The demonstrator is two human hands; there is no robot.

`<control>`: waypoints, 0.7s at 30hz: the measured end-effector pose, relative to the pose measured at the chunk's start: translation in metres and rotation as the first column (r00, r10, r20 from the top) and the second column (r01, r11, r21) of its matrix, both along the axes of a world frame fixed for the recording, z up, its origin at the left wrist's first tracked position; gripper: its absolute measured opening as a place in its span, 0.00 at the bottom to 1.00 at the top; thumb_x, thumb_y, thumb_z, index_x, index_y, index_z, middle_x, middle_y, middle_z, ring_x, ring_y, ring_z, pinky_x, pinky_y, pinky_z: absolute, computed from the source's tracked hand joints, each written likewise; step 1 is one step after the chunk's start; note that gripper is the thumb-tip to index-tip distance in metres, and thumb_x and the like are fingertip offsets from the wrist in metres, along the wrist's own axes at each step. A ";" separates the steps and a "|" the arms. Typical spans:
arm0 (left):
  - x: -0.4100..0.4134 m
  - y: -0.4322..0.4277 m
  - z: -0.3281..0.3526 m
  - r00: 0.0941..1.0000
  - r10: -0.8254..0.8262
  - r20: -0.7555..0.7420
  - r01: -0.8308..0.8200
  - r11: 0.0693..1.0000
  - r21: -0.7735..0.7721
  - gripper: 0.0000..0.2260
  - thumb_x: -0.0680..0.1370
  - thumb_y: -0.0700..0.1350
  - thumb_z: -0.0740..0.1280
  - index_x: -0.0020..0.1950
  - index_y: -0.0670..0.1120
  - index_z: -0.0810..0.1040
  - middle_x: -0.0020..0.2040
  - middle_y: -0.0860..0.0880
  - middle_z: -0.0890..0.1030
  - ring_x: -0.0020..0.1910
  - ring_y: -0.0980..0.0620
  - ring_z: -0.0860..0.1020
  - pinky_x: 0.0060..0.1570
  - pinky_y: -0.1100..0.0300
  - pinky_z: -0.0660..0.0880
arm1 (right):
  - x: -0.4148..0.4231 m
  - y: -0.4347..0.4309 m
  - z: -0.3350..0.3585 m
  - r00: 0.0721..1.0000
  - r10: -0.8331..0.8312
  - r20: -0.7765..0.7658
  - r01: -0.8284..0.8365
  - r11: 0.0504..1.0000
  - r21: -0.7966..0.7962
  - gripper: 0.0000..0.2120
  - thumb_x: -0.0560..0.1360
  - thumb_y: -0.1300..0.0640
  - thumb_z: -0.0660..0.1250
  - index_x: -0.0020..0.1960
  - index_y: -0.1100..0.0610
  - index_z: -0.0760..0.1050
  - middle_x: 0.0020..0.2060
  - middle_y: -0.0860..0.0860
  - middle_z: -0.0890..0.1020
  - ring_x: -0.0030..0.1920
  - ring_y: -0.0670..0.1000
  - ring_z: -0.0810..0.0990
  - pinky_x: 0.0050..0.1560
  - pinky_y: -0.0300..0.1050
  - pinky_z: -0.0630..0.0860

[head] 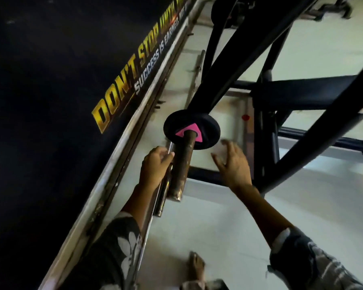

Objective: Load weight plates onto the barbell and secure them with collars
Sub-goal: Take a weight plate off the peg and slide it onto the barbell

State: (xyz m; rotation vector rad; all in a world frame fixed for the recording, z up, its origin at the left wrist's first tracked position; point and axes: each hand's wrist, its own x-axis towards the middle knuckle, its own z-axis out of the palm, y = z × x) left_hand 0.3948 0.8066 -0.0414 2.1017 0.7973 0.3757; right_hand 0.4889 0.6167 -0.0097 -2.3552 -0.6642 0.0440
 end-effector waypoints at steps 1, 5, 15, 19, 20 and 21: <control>0.020 0.017 -0.021 0.999 0.032 -0.006 -0.032 0.999 -0.040 0.16 0.74 0.48 0.70 0.57 0.40 0.75 0.53 0.43 0.79 0.54 0.43 0.78 0.48 0.60 0.69 | 0.020 0.014 -0.016 0.999 -0.045 -0.027 0.046 0.998 0.033 0.27 0.75 0.48 0.64 0.68 0.59 0.62 0.64 0.58 0.72 0.64 0.58 0.70 0.64 0.54 0.66; 0.093 0.072 -0.079 0.990 0.070 0.124 -0.039 0.971 -0.236 0.41 0.67 0.52 0.76 0.73 0.43 0.58 0.72 0.45 0.63 0.70 0.52 0.63 0.64 0.62 0.61 | 0.090 0.069 -0.067 0.950 -0.080 -0.300 0.168 0.946 0.279 0.39 0.70 0.44 0.70 0.72 0.56 0.55 0.70 0.55 0.65 0.69 0.53 0.65 0.70 0.52 0.64; 0.171 0.111 -0.088 0.922 -0.081 0.378 0.136 0.983 -0.121 0.18 0.57 0.54 0.78 0.43 0.51 0.80 0.38 0.60 0.80 0.37 0.66 0.79 0.40 0.65 0.78 | 0.146 0.098 -0.118 0.961 -0.088 -0.264 0.226 0.801 0.554 0.13 0.58 0.44 0.75 0.39 0.43 0.75 0.37 0.42 0.80 0.39 0.39 0.80 0.45 0.41 0.79; 0.140 0.097 -0.093 0.881 -0.120 0.458 0.116 0.993 0.038 0.23 0.57 0.56 0.78 0.46 0.47 0.79 0.39 0.59 0.79 0.38 0.69 0.78 0.39 0.70 0.76 | 0.111 0.090 -0.121 0.946 -0.138 -0.293 0.293 0.749 0.594 0.18 0.62 0.61 0.77 0.36 0.46 0.69 0.35 0.42 0.74 0.35 0.29 0.77 0.40 0.28 0.74; 0.127 0.093 -0.092 0.876 -0.142 0.461 0.130 0.990 0.058 0.24 0.57 0.58 0.78 0.46 0.47 0.79 0.39 0.59 0.78 0.37 0.69 0.78 0.38 0.71 0.75 | 0.097 0.086 -0.125 0.943 -0.139 -0.302 0.300 0.747 0.593 0.17 0.60 0.60 0.77 0.36 0.47 0.70 0.36 0.42 0.74 0.34 0.29 0.76 0.38 0.26 0.73; 0.112 0.089 -0.091 0.872 -0.167 0.460 0.149 0.986 0.074 0.24 0.58 0.60 0.77 0.44 0.46 0.79 0.38 0.59 0.78 0.36 0.69 0.77 0.37 0.71 0.74 | 0.082 0.081 -0.129 0.939 -0.137 -0.316 0.310 0.739 0.598 0.14 0.58 0.56 0.77 0.37 0.50 0.72 0.35 0.42 0.75 0.33 0.30 0.77 0.37 0.26 0.73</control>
